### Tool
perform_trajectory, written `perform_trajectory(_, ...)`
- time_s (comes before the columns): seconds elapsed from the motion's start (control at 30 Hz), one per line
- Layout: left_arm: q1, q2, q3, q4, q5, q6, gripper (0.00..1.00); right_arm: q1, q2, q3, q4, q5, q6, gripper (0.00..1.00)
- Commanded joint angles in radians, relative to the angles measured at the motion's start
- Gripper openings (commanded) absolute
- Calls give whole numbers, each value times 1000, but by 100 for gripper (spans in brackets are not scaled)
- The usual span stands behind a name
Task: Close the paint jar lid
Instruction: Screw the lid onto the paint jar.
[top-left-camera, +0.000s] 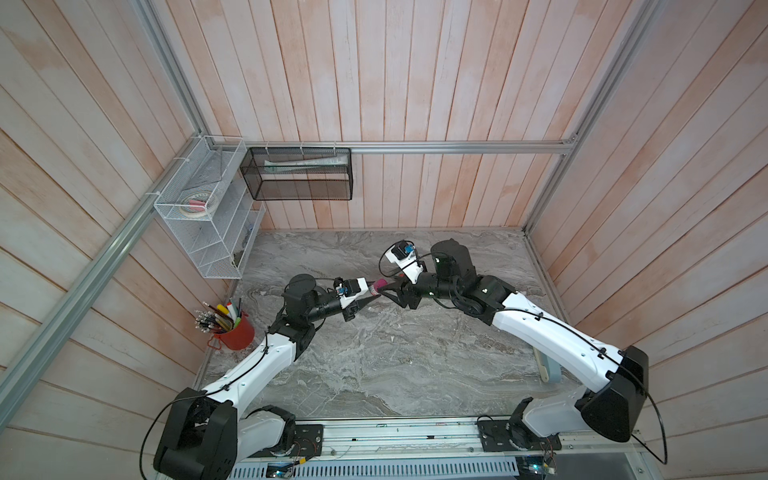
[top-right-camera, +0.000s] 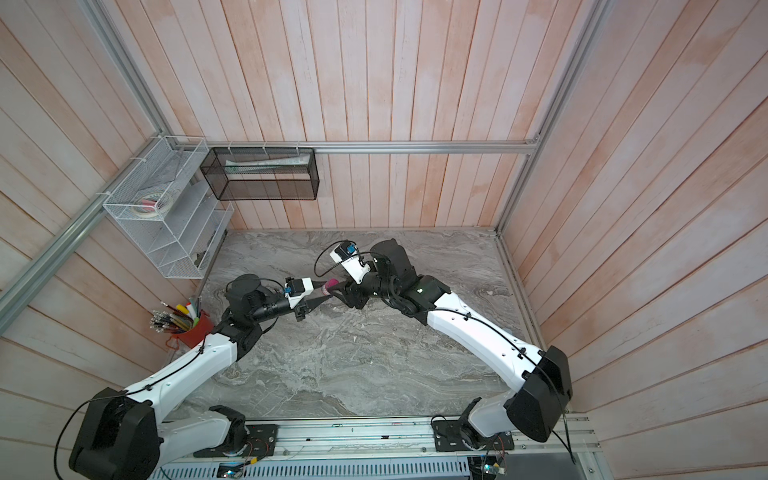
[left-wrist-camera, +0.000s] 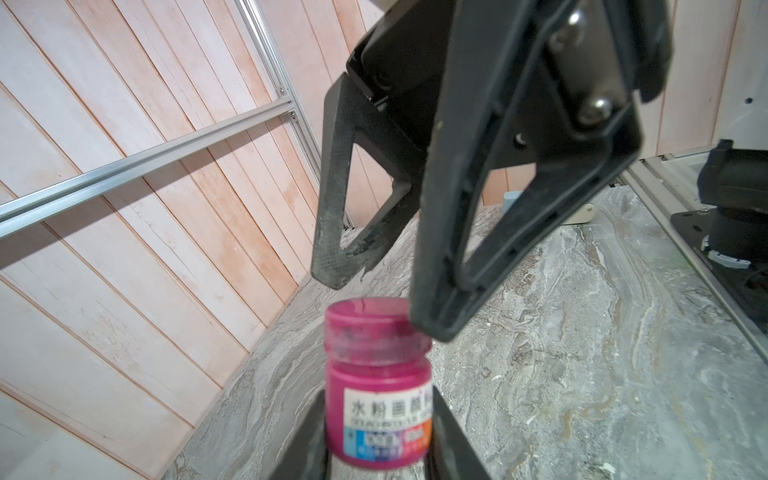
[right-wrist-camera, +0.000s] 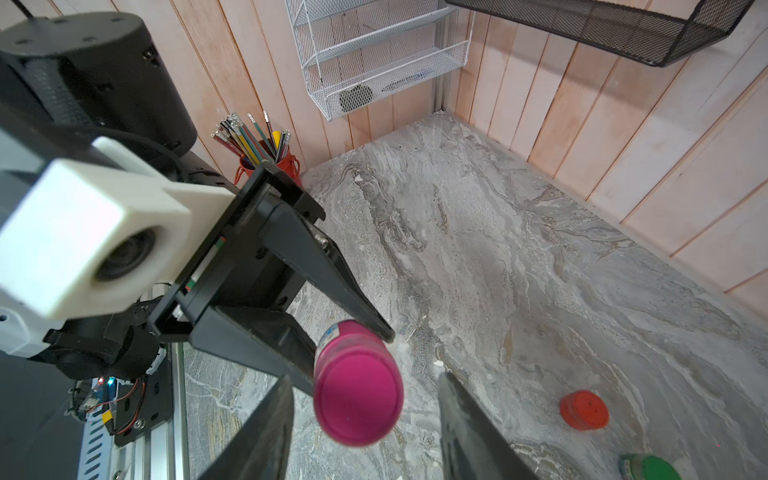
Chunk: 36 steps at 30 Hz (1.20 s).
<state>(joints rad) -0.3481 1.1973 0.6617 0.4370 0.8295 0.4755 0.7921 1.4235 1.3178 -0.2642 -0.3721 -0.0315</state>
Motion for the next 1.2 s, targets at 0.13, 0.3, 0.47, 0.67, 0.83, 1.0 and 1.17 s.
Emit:
perform_trajectory(0.13,-5,-15,-10,24,13,3,35,-19,5,-1,23,-55,15,53)
perform_trajectory(0.3,-4,-13,-12,24,12,3,35,-21,11,-3,28,-69,21,50)
perform_trajectory(0.47,-4,-12,-11,24,10,3,35,-21,17,-3,26,-86,24,50)
perform_trajectory(0.67,-5,-14,-12,26,11,2,35,-21,25,-3,25,-88,27,50)
perform_trajectory(0.83,-5,-14,-11,24,9,3,35,-21,29,-5,28,-96,30,48)
perform_trajectory(1.0,-5,-13,-11,24,9,3,35,-22,28,-4,31,-100,30,46)
perform_trajectory(1.17,-4,-11,-11,24,9,3,35,-21,26,-6,31,-105,30,43)
